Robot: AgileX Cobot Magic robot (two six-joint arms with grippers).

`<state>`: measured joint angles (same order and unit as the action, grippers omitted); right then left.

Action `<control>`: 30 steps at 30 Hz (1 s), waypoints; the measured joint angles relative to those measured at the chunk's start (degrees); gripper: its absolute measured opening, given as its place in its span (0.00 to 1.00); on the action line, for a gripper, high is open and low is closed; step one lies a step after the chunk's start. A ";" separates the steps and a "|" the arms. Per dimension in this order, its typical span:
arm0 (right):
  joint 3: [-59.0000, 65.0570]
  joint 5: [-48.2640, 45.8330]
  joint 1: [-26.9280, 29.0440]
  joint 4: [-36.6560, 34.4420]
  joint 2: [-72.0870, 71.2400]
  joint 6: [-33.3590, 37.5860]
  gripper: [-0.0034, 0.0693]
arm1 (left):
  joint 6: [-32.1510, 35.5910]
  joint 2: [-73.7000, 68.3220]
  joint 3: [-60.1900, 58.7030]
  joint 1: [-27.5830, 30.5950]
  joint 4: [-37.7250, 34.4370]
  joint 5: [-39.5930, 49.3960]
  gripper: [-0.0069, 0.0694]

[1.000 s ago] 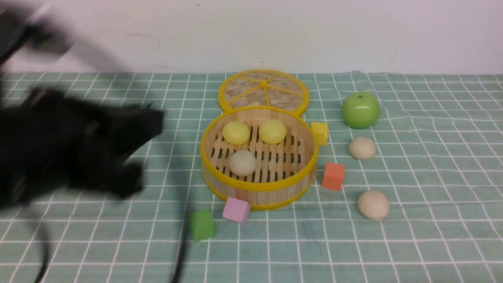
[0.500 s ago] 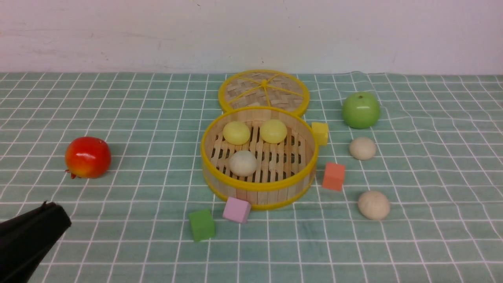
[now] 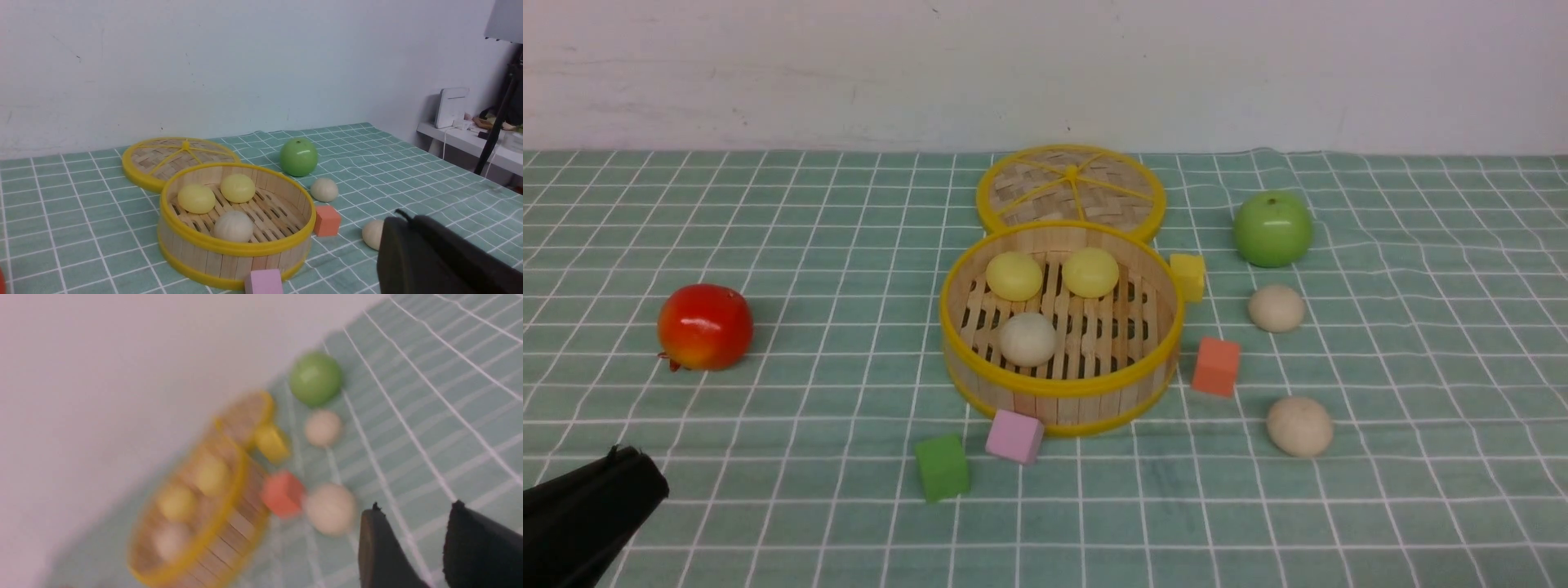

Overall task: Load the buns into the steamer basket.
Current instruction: Use the right arm to grab a steamed stuffed bun

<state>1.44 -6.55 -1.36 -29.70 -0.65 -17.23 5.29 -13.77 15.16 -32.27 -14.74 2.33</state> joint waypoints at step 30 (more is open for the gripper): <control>-64.21 -37.67 -13.57 20.44 90.82 20.24 0.21 | -0.05 0.00 -0.07 0.00 0.00 0.10 0.08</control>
<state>-62.76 -44.22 -14.93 -9.26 90.17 3.00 5.23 -13.77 15.09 -32.27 -14.74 2.43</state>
